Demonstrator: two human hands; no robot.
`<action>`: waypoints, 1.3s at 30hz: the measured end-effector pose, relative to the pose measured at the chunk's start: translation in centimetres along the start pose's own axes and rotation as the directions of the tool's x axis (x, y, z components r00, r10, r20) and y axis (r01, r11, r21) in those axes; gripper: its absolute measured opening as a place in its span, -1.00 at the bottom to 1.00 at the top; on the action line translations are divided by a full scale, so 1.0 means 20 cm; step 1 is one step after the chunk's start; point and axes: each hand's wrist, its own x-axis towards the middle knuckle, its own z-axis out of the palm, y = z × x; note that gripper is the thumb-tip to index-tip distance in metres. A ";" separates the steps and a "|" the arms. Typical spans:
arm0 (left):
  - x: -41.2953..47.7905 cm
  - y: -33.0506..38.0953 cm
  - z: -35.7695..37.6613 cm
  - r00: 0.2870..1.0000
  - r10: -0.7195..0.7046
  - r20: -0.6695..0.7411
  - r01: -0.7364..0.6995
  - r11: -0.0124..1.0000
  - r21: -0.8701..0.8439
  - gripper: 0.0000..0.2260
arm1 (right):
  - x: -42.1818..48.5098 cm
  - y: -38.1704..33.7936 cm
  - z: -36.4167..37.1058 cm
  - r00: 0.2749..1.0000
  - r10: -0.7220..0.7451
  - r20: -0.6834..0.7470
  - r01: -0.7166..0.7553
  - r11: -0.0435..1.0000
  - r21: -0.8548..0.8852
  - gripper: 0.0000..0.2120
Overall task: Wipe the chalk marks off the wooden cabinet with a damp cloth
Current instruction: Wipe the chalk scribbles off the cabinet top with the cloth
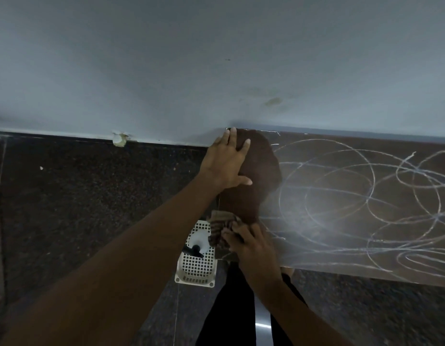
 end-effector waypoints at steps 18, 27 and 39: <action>0.02 0.06 0.01 0.998 -0.058 0.000 0.058 0.998 0.027 -0.09 | 0.37 0.03 -0.09 0.959 0.277 -0.068 -0.279 0.960 -0.032 -0.46; 0.00 0.06 0.06 0.998 -0.065 -0.008 0.065 0.997 0.040 0.16 | -0.11 -0.06 0.04 0.999 -0.031 -0.029 0.029 0.996 -0.080 -0.64; -0.01 0.07 0.07 0.997 -0.077 -0.022 0.077 0.997 -0.009 0.18 | 0.02 -0.04 -0.05 0.977 0.208 -0.054 -0.208 0.978 -0.002 -0.56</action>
